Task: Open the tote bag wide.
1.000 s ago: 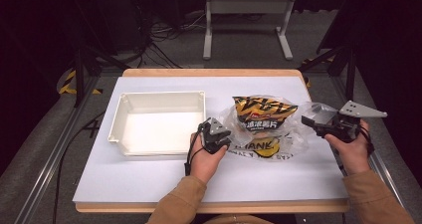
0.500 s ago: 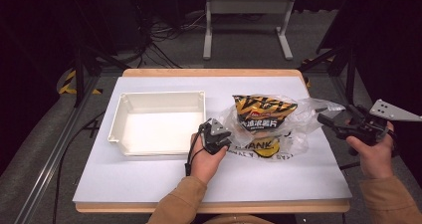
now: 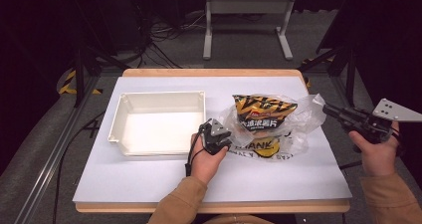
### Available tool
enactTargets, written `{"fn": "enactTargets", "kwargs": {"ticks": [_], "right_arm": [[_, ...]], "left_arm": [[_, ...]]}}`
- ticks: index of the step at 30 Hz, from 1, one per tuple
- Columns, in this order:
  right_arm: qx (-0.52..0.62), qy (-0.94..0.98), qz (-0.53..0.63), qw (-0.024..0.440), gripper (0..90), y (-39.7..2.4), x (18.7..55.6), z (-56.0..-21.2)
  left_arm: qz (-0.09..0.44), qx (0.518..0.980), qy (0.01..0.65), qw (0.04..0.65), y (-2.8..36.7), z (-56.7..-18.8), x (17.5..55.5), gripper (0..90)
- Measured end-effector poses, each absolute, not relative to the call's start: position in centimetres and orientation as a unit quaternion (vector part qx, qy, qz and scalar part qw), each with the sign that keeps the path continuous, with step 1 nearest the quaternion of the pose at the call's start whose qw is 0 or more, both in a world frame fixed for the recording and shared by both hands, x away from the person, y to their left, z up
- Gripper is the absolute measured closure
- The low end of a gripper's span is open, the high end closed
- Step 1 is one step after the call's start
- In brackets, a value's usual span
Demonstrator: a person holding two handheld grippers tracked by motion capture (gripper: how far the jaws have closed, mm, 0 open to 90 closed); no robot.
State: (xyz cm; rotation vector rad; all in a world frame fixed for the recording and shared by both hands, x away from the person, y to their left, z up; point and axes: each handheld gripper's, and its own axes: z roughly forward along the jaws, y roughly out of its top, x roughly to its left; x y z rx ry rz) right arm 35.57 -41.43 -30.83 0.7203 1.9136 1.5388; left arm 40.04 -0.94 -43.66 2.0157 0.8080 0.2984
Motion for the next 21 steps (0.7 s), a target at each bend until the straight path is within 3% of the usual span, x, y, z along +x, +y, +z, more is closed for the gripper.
{"fn": "enactTargets", "kwargs": {"ticks": [2,13,21], "right_arm": [[0.269,0.726,0.569,0.276,90.0,-40.7,35.8,-31.2],[0.283,0.777,0.52,0.214,90.0,-37.9,38.1,-35.7],[0.3,0.799,0.483,0.197,90.0,-37.0,39.2,-38.5]], "left_arm": [[0.121,0.818,0.327,0.457,-1.0,-43.7,40.0,73.6],[0.12,0.817,0.326,0.46,-0.9,-43.7,39.9,71.0],[0.122,0.814,0.319,0.47,-1.0,-43.7,39.9,60.3]]}}
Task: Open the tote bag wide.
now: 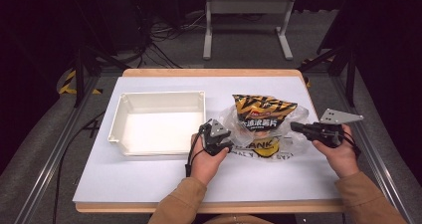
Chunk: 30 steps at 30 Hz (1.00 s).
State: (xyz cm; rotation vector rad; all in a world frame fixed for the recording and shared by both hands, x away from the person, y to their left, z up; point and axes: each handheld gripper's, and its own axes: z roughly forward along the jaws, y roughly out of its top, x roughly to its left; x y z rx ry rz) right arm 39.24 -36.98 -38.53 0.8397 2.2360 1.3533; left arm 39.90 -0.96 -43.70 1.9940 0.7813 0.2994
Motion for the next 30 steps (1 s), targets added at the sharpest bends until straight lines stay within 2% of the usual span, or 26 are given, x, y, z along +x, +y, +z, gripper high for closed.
{"fn": "enactTargets", "kwargs": {"ticks": [7,12,13,19,21,25,30], "right_arm": [[0.319,0.814,0.45,0.18,90.0,-36.8,39.7,-40.4],[0.325,0.829,0.421,0.171,90.0,-36.6,39.9,-41.7],[0.325,0.831,0.418,0.169,90.0,-36.6,40.0,-41.8],[0.349,0.839,0.392,0.146,90.0,-36.7,40.2,-42.8],[0.355,0.84,0.384,0.141,90.0,-36.8,40.3,-43.1],[0.363,0.837,0.386,0.137,87.9,-37.1,40.3,-43.2],[0.357,0.824,0.414,0.15,78.8,-37.5,39.7,-42.0]], "left_arm": [[0.118,0.802,0.312,0.495,-1.3,-43.3,39.6,35.8],[0.127,0.796,0.305,0.506,-1.4,-42.5,39.3,29.0],[0.129,0.798,0.302,0.506,-1.4,-42.4,39.2,30.5],[0.139,0.806,0.293,0.495,-1.3,-42.4,39.2,57.0],[0.139,0.808,0.295,0.49,-1.2,-42.5,39.2,62.8],[0.136,0.811,0.301,0.482,-1.1,-42.7,39.4,66.7],[0.134,0.81,0.311,0.478,-1.0,-42.9,39.6,65.8]]}}
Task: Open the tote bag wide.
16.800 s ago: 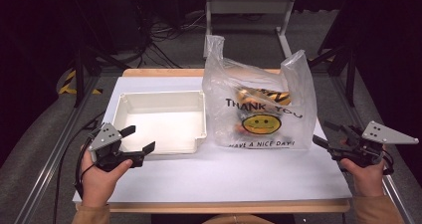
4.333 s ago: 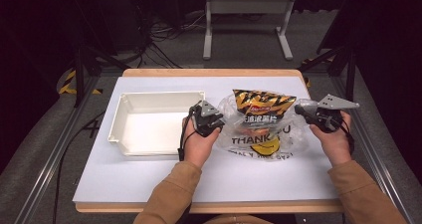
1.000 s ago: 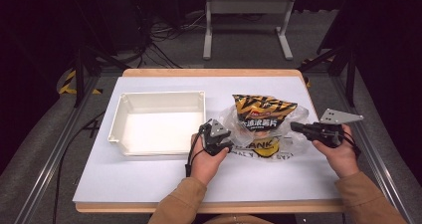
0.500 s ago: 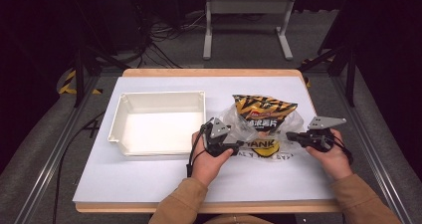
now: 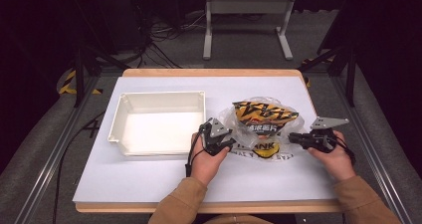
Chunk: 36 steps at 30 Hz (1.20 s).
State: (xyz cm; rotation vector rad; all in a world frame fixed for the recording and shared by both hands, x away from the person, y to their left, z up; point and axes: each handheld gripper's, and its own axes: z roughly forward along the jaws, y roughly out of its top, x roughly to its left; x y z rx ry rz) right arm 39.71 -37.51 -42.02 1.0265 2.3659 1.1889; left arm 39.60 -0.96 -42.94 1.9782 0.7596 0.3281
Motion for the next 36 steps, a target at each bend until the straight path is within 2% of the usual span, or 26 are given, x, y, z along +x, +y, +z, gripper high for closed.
{"fn": "enactTargets", "kwargs": {"ticks": [6,12,17,21,25,30,36], "right_arm": [[0.358,0.797,0.459,0.158,66.0,-38.8,38.7,-40.1],[0.356,0.778,0.492,0.161,58.6,-39.8,37.8,-38.5],[0.345,0.765,0.517,0.17,58.3,-40.8,37.0,-36.7],[0.331,0.754,0.532,0.196,58.6,-41.2,36.7,-34.7],[0.325,0.74,0.551,0.208,51.0,-41.0,37.7,-33.5],[0.334,0.735,0.555,0.2,43.0,-39.9,39.3,-33.9],[0.336,0.75,0.532,0.205,41.5,-38.1,41.1,-34.8]], "left_arm": [[0.134,0.809,0.317,0.477,-0.9,-43.1,39.7,63.8],[0.132,0.809,0.318,0.476,-0.9,-43.1,39.7,62.8],[0.132,0.809,0.317,0.476,-1.0,-43.1,39.7,62.1],[0.132,0.811,0.315,0.474,-1.0,-43.0,39.7,61.9],[0.13,0.811,0.316,0.475,-1.0,-43.0,39.7,61.4],[0.13,0.811,0.315,0.475,-1.0,-43.0,39.7,61.0],[0.129,0.81,0.316,0.477,-1.1,-43.1,39.7,60.8]]}}
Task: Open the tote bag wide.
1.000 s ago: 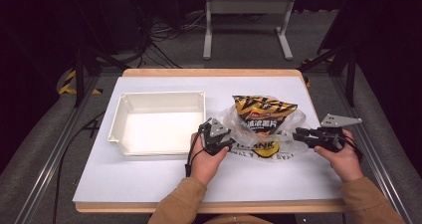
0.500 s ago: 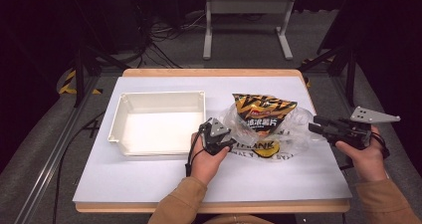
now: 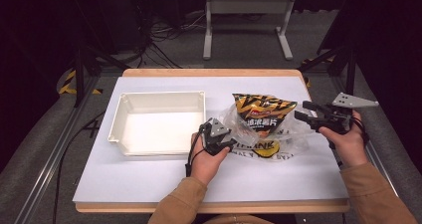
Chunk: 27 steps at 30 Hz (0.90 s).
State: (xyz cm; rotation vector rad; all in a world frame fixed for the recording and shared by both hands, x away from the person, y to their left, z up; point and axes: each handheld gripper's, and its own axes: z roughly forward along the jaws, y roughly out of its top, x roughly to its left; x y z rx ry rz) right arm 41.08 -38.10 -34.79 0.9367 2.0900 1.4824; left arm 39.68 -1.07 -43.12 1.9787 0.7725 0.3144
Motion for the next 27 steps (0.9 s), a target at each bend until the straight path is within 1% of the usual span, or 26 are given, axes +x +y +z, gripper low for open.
{"fn": "enactTargets", "kwargs": {"ticks": [4,6,8,9,10,11,13,14,17,23,27], "right_arm": [[0.347,0.758,0.513,0.203,41.6,-37.4,42.6,-35.8],[0.35,0.763,0.507,0.198,43.8,-37.2,43.0,-36.4],[0.348,0.771,0.497,0.195,49.0,-36.8,43.3,-37.0],[0.348,0.771,0.497,0.195,49.0,-36.8,43.3,-37.0],[0.346,0.776,0.491,0.193,53.9,-36.6,43.3,-37.2],[0.339,0.785,0.481,0.194,63.6,-36.3,43.3,-37.6],[0.333,0.792,0.471,0.198,74.7,-36.1,43.4,-37.9],[0.335,0.796,0.463,0.202,79.1,-36.0,43.4,-38.1],[0.346,0.797,0.449,0.21,85.1,-35.9,43.7,-38.4],[0.361,0.801,0.426,0.214,87.9,-35.8,44.5,-39.6],[0.368,0.808,0.413,0.204,88.0,-35.7,45.0,-40.8]], "left_arm": [[0.125,0.812,0.315,0.476,-1.1,-43.2,39.7,60.2],[0.126,0.811,0.315,0.477,-1.1,-43.2,39.7,60.0],[0.124,0.811,0.317,0.476,-1.1,-43.2,39.7,59.7],[0.124,0.811,0.317,0.476,-1.1,-43.2,39.7,59.5],[0.125,0.811,0.315,0.476,-1.1,-43.2,39.7,59.5],[0.124,0.812,0.316,0.476,-1.1,-43.2,39.7,59.3],[0.124,0.812,0.316,0.475,-1.2,-43.3,39.7,58.9],[0.125,0.812,0.316,0.475,-1.2,-43.3,39.7,58.8],[0.125,0.813,0.318,0.472,-1.2,-43.3,39.7,59.1],[0.122,0.816,0.32,0.465,-1.3,-43.5,39.7,61.5],[0.122,0.819,0.32,0.46,-1.4,-43.7,39.6,62.8]]}}
